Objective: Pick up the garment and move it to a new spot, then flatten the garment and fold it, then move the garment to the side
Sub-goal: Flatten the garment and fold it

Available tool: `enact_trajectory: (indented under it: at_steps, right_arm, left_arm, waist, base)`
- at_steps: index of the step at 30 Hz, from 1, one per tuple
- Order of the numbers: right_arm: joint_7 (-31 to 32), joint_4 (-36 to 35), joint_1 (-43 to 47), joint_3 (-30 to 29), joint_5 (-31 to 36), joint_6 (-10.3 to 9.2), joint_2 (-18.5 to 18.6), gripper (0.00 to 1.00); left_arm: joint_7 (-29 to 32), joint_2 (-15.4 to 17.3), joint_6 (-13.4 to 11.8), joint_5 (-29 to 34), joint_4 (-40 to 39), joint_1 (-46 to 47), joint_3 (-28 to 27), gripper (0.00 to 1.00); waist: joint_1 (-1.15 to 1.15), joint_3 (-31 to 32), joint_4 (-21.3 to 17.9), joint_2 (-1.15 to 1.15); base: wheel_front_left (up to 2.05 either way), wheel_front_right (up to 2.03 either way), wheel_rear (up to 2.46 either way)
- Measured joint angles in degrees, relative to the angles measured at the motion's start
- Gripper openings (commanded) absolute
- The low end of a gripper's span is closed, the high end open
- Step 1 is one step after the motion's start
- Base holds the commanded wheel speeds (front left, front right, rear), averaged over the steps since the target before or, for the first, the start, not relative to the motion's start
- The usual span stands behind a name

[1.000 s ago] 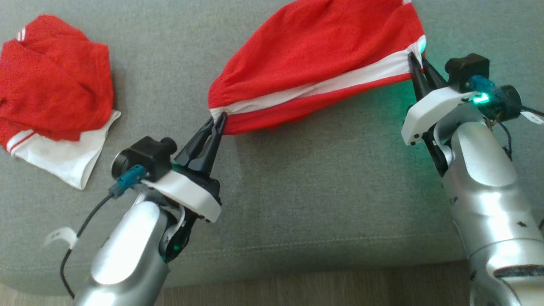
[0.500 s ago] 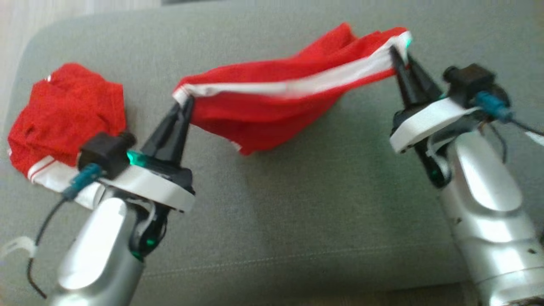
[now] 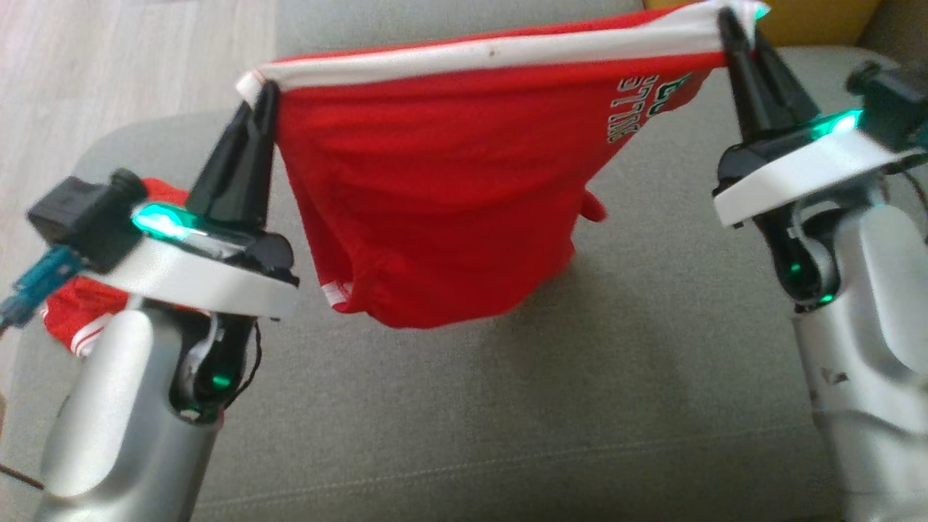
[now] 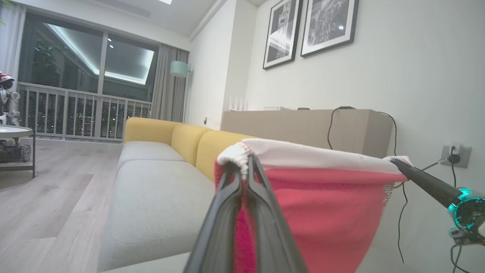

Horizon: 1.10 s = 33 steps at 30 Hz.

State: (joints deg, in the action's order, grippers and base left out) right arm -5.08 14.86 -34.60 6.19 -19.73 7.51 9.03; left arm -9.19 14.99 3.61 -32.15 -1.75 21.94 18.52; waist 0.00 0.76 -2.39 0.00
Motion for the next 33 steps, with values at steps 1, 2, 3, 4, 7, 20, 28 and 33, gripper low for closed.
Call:
enact_trajectory:
  at_steps: [1, 2, 3, 4, 7, 20, 28, 33]
  right_arm:
    - [0.68, -1.54, 0.42, -0.63, 0.0, 0.0, -0.07, 0.0]
    - [1.44, -3.0, 0.89, -1.29, 0.0, 0.0, -0.23, 0.0]
    - [2.24, -4.56, 1.49, -2.04, 0.0, 0.0, -0.57, 0.0]
    - [3.04, -5.98, 2.1, -2.72, 0.01, 0.0, -1.04, 0.0]
    - [6.23, -10.15, 3.96, -4.88, -0.01, 0.01, -2.85, 0.0]
    - [18.56, -16.22, 2.45, -9.96, -0.42, 0.01, -5.47, 0.0]
    - [21.65, -0.97, -27.69, -11.68, 2.94, 0.01, -5.46, 0.0]
    - [13.12, 10.32, -48.04, -14.85, 6.98, 0.02, -5.46, 0.0]
  left_arm:
    - [0.25, -0.05, -0.54, -0.38, -1.0, 0.0, -0.44, 0.0]
    - [0.59, -0.22, -1.18, -0.91, -2.02, 0.0, -0.97, 0.0]
    - [0.63, -0.45, -1.74, -1.49, -3.02, 0.0, -1.37, 0.0]
    - [1.07, -0.64, -2.34, -1.94, -4.0, 0.0, -1.77, 0.0]
    - [1.92, -0.82, -4.01, -2.38, -6.46, -0.02, -2.93, 0.0]
    - [12.71, 0.68, -6.05, -5.76, -6.06, 5.16, -3.59, 0.0]
    - [21.15, 3.11, -0.4, -5.56, 9.29, 37.1, -2.04, 0.0]
    - [13.51, -1.65, -0.96, -2.61, 22.65, 57.35, -2.85, 0.0]
  waist:
    - [0.0, 0.32, 0.07, 0.0]
    - [0.0, 0.56, 0.14, 0.0]
    - [0.0, 0.74, 0.21, 0.0]
    - [0.0, 0.87, 0.28, 0.0]
    - [0.0, 1.12, 0.42, 0.0]
    - [0.0, -4.5, 0.16, 0.0]
    - [0.0, -17.6, -0.17, 0.0]
    - [0.02, -27.1, -0.27, -0.01]
  base:
    - [0.0, 0.0, 0.0]
    - [0.0, 0.0, 0.0]
    - [0.0, 0.0, 0.0]
    - [0.0, 0.0, 0.0]
    - [0.0, 0.0, 0.0]
    - [0.0, 0.0, 0.0]
    - [0.0, 0.0, 0.0]
    - [0.0, 0.0, 0.0]
